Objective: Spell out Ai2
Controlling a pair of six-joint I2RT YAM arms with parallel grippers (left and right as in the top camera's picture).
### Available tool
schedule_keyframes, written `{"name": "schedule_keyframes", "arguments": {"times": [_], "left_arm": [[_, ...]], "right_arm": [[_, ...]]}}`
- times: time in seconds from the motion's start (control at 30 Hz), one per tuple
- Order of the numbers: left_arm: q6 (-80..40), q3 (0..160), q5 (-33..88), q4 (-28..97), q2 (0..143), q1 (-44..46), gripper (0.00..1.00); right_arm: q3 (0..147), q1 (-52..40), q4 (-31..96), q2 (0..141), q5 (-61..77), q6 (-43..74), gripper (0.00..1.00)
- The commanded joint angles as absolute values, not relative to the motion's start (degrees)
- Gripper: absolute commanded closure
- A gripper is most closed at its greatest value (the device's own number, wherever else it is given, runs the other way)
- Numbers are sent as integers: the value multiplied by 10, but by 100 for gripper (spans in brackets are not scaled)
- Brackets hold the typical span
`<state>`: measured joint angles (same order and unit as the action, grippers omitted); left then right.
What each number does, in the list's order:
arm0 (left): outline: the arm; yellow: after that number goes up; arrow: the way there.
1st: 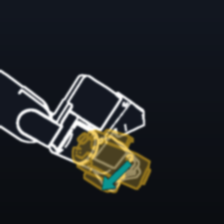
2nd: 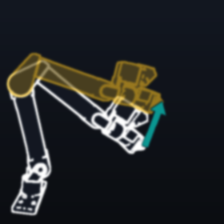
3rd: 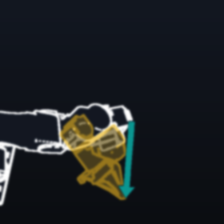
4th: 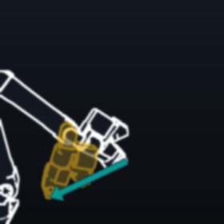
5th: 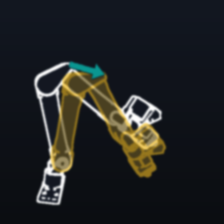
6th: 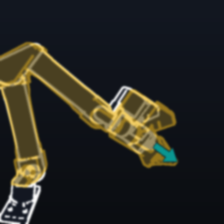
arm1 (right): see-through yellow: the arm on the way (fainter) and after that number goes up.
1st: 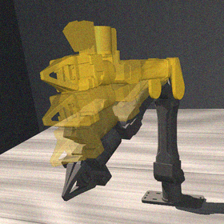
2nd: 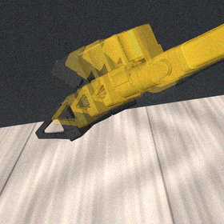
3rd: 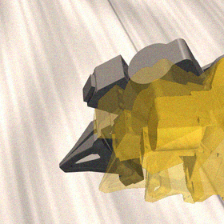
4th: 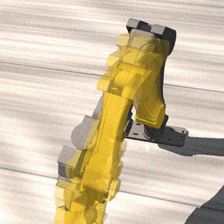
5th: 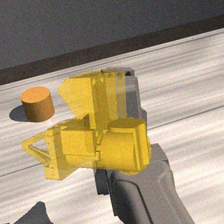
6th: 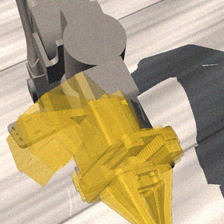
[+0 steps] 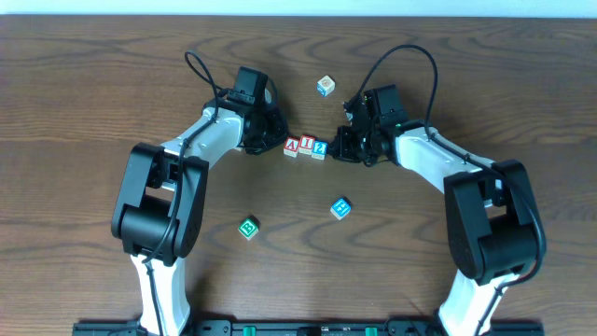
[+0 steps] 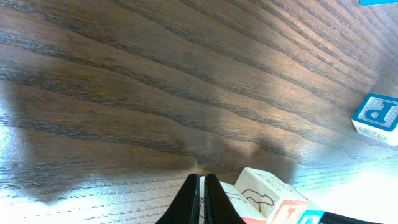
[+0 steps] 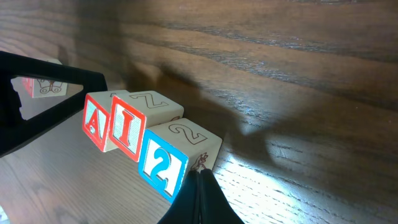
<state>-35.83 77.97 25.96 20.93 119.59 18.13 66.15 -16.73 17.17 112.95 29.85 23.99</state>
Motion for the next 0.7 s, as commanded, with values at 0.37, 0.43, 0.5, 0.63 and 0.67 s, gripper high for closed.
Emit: {"name": "schedule_keyframes", "arguments": {"times": [0.37,0.43,0.5,0.63,0.67], "left_arm": [[-382,776,265,211,1206,195,94],[-382,776,265,211,1206,195,94],[-385,776,265,211,1206,196,94],[-393,776,265,212,1206,198,94],[-393,776,265,212,1206,199,94]], "right_arm": [[659,-171,151,1133,318,248,99],[659,-171,152,1133,318,248,99],[659,-171,152,1133,317,248,99],[659,-171,152,1133,311,248,99],[659,-171,152,1133,308,248,99]]}}
